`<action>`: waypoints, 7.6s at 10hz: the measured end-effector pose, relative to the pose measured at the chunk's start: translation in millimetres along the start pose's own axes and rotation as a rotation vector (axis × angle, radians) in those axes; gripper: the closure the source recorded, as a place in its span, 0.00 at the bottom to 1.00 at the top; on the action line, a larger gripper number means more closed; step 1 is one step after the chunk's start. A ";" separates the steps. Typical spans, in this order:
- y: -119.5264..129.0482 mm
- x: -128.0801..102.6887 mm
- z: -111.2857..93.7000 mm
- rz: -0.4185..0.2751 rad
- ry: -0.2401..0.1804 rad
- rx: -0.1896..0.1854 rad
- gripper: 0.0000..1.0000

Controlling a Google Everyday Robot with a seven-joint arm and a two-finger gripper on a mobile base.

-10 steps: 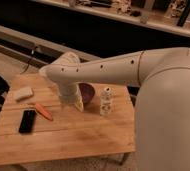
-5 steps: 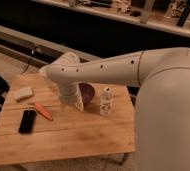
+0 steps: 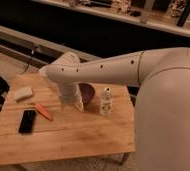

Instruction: Place the eraser on the white sponge

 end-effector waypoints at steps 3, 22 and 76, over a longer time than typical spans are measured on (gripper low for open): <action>0.0 0.1 0.9 0.000 0.002 0.000 0.35; 42.1 13.1 0.6 -0.204 -0.020 0.055 0.35; 257.2 12.7 96.2 -0.109 -0.055 -0.035 0.35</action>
